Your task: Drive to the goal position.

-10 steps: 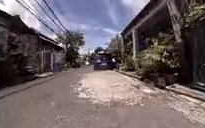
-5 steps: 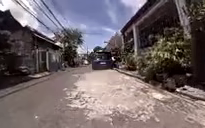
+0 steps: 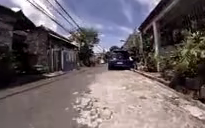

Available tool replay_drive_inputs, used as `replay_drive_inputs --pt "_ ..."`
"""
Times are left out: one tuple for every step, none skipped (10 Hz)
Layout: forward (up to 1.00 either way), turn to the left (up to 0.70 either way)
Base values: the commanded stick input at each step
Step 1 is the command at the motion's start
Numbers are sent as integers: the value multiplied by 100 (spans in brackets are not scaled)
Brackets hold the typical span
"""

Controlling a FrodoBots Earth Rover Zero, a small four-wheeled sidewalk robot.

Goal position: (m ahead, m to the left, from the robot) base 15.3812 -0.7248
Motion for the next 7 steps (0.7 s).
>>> replay_drive_inputs --pt "85 0" --pt "85 0" --pt "85 0" --pt "85 0" --pt "85 0" --pt "85 0" --pt "85 0"
